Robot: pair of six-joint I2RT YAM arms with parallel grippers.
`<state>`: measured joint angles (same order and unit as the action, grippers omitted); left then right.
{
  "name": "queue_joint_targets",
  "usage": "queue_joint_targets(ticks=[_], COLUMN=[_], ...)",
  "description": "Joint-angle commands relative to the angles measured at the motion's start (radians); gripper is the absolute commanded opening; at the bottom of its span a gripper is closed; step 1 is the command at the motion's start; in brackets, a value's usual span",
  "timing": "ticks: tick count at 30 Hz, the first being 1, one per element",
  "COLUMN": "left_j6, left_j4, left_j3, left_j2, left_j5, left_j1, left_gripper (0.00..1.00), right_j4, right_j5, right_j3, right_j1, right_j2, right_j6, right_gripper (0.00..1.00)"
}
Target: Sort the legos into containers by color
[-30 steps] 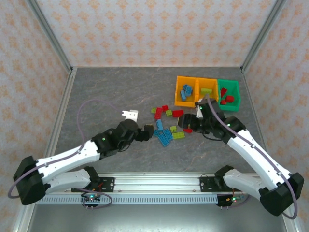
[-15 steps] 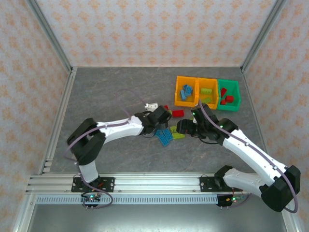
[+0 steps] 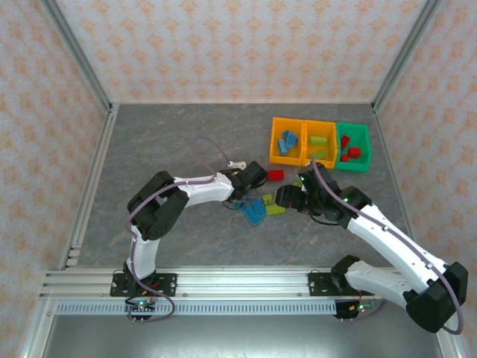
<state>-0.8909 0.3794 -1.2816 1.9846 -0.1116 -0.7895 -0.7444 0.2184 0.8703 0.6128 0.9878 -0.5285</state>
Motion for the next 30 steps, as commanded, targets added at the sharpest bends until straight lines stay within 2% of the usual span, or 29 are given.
queue_joint_targets(ticks=[1,5,9,14,22,26,30], left_j6=[0.009,0.056,0.129,0.253,0.425,0.503,0.52], left_j4=[0.012,0.027,0.047,0.074,0.142,0.191,0.203], left_j3=[0.02,-0.023,-0.14,-0.415,-0.992,-1.266,-1.35], left_j2=[-0.094,-0.206,-0.205,-0.003,0.388,0.547,0.57], left_j5=[0.029,0.041,-0.034,-0.173,-0.255,-0.229,-0.202], left_j1=[-0.007,-0.048,-0.075,-0.057,0.018,0.04,0.048], left_gripper=[0.24,0.19,0.19,0.18,0.2,0.31,0.44], right_j4=[-0.001,0.006,0.027,0.014,-0.069,-0.086,-0.077], right_j5=[-0.046,-0.082,-0.167,-0.328,-0.36,-0.361,-0.363], right_j3=[0.008,0.013,-0.002,-0.047,-0.053,-0.056,-0.066], right_j1=[0.004,0.003,0.003,0.002,0.002,0.003,0.002], right_j2=[-0.018,-0.035,-0.101,-0.222,-0.32,-0.341,-0.342], right_j6=[-0.021,-0.049,-0.097,-0.165,-0.185,-0.189,-0.196], right_gripper=[0.78,0.78,0.78,0.8,0.81,0.81,0.81])
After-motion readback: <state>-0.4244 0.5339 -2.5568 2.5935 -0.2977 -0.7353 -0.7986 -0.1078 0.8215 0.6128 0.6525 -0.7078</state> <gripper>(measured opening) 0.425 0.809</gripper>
